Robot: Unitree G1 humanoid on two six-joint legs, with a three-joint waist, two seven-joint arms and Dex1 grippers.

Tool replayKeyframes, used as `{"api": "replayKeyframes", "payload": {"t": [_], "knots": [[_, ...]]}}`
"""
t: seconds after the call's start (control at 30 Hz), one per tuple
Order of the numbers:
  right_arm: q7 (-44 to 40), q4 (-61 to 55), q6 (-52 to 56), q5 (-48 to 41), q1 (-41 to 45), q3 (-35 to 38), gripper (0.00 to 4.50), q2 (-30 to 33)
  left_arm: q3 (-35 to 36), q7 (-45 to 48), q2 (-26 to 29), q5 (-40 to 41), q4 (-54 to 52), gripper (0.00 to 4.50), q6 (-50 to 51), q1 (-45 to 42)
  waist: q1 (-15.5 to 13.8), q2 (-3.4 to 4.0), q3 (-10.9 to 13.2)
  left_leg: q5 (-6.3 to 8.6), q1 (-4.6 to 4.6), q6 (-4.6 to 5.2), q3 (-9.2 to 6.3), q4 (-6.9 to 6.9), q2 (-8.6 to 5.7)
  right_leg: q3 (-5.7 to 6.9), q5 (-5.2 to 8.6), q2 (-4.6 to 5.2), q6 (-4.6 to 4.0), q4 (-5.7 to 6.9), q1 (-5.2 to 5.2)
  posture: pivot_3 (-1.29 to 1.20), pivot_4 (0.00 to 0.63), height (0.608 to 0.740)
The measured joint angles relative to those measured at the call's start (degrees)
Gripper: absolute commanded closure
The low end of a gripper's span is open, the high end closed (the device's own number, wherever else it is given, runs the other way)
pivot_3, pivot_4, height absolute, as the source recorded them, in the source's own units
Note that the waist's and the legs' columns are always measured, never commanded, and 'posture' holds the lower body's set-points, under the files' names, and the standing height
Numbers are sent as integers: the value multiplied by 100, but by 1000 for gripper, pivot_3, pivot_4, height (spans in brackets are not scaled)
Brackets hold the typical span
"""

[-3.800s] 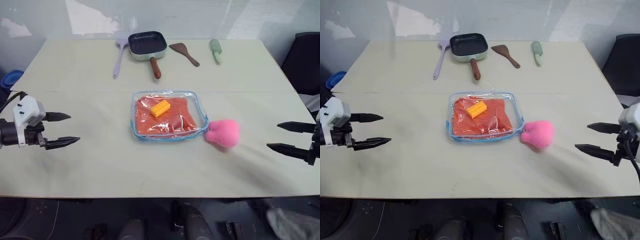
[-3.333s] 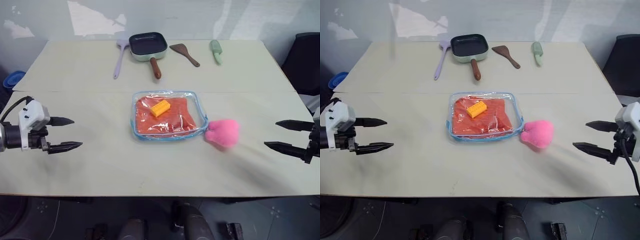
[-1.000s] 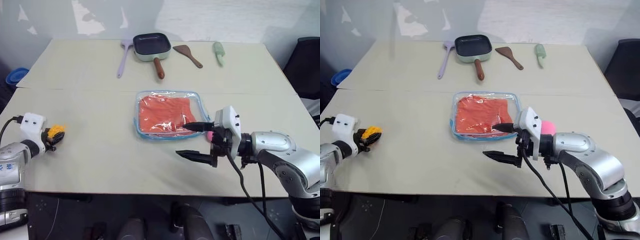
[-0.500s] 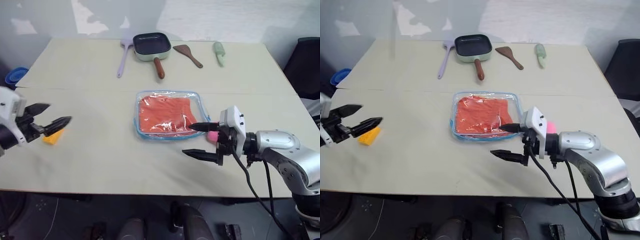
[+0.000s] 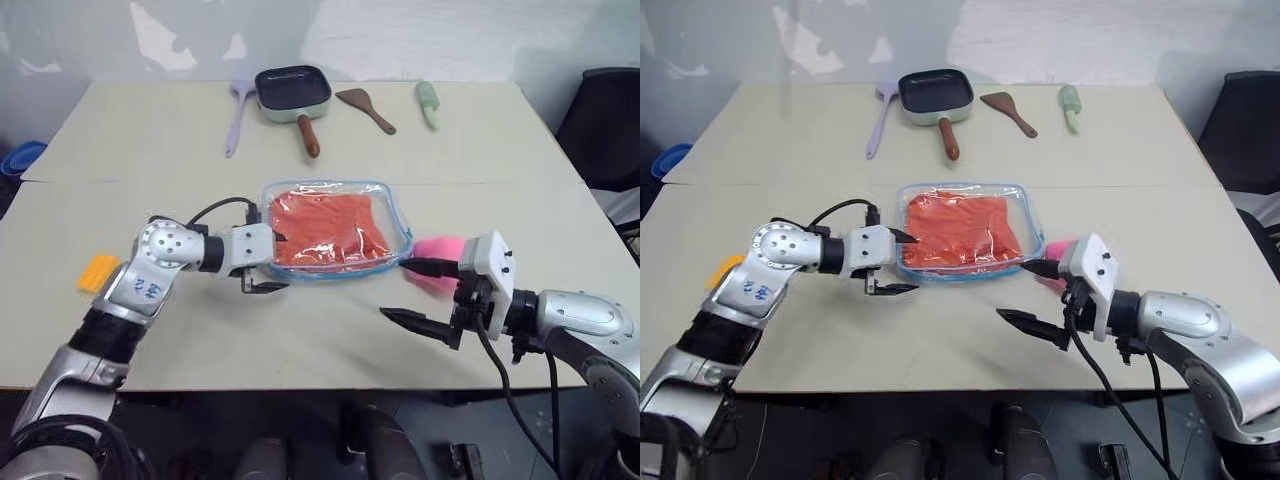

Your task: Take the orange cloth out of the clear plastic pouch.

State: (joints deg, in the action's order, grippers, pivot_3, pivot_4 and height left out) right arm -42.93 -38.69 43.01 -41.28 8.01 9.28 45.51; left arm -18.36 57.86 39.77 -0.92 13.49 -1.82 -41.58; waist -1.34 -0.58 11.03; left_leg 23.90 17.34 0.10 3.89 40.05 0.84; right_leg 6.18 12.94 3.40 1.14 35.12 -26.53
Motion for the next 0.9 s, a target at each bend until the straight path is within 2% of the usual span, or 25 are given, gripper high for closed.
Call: {"api": "replayKeyframes", "payload": {"t": [0.03, 0.23, 0.43, 0.77, 0.9], "knots": [[50, -35, 16, -26, -12, 19, 0, 0, -15, 0, -68, -61, 170, 612, -133, -86, -4, 0, 0, -1, 2, 2, -1, 1, 0, 1, -1, 0, 2, -1, 0, 0, 150, 740], [297, -227, 88, -95, -198, 65, 0, 0, -24, 165, -310, -193, 919, 2523, -845, -331, -6, -1, 0, 1, 3, 9, -4, 0, -1, 3, -2, 3, 4, -3, 1, 0, 150, 740], [290, -230, 86, -97, -244, 132, 0, 89, 63, 720, -16, -88, 942, 4360, -1428, -184, 16, -1, 0, 1, 1, 9, -4, 0, 2, 2, -2, 2, 4, -2, 1, 0, 150, 740], [-201, 5, 33, -88, -293, 265, 0, 427, 712, 1525, 1310, 455, -91, 4457, -1600, 1022, 51, -1, 0, 7, -1, 20, -8, -2, 6, 2, -1, 3, 3, -10, 3, 0, 150, 740], [-299, 129, -44, -56, -407, 466, 0, 515, 955, 1596, 1586, 620, -649, 4457, -1432, 1534, 20, 0, 0, 11, 0, 26, -8, -2, 6, 2, -1, 4, 3, -11, 3, 0, 150, 740]]}}
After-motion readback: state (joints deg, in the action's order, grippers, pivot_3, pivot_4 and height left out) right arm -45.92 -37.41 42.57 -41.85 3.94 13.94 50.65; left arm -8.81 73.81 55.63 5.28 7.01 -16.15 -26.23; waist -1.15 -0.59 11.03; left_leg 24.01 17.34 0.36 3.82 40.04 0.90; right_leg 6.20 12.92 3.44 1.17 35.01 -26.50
